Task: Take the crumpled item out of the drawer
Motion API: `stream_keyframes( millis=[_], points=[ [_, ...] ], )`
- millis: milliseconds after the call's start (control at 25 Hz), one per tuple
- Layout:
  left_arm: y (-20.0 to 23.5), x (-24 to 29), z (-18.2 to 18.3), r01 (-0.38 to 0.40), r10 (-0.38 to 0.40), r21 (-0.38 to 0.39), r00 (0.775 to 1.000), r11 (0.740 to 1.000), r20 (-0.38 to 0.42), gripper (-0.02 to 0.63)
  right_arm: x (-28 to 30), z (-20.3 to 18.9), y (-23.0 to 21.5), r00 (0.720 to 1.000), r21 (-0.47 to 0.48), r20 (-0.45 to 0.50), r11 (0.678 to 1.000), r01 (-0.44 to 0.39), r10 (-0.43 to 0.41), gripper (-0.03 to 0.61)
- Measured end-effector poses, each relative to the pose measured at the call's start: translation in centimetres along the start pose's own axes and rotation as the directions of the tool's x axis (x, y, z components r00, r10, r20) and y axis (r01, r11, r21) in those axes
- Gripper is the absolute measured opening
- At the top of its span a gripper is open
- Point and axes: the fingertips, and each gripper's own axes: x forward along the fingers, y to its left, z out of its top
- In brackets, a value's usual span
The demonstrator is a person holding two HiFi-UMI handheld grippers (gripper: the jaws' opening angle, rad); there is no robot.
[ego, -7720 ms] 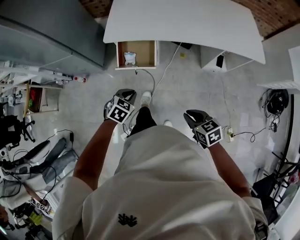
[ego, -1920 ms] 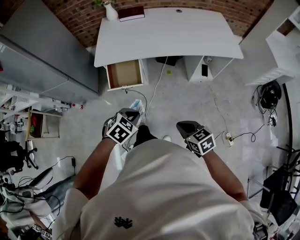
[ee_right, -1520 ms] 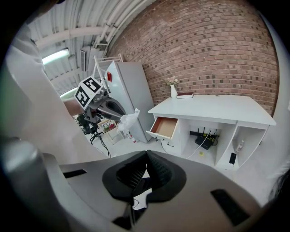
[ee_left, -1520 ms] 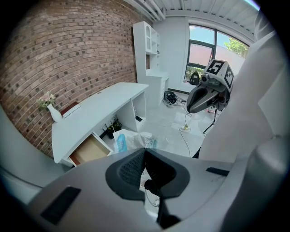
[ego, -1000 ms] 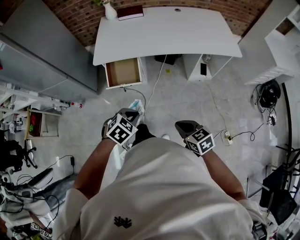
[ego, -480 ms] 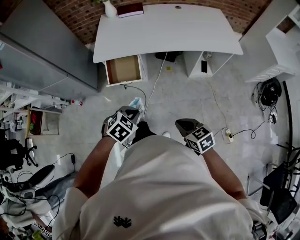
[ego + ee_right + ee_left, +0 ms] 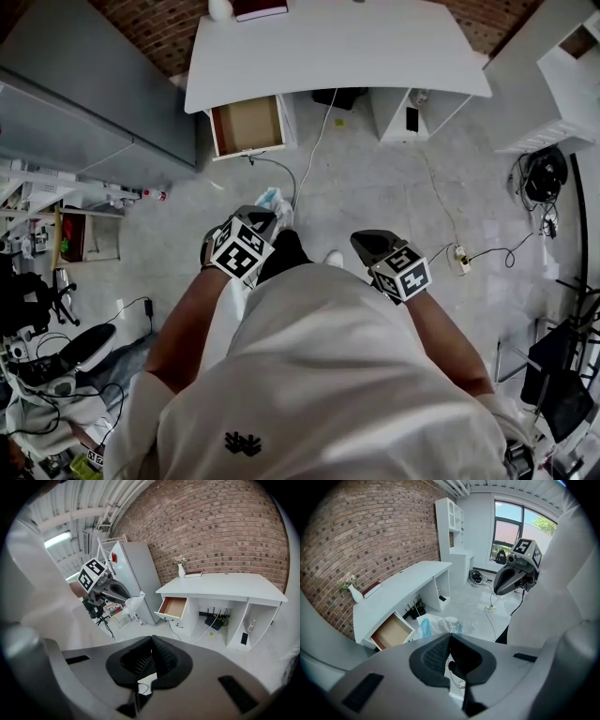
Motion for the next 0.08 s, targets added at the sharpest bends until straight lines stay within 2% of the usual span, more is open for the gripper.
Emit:
stream_keyframes(
  millis=[80],
  points=[
    [0.41,0.2,-0.26,-0.001,0.001,-0.002,1.0,1.0,-0.005,0.025,0.32,0.06,-0.1,1.0,0.002,-0.002,1.0,-0.002,0.002,0.029]
  ],
)
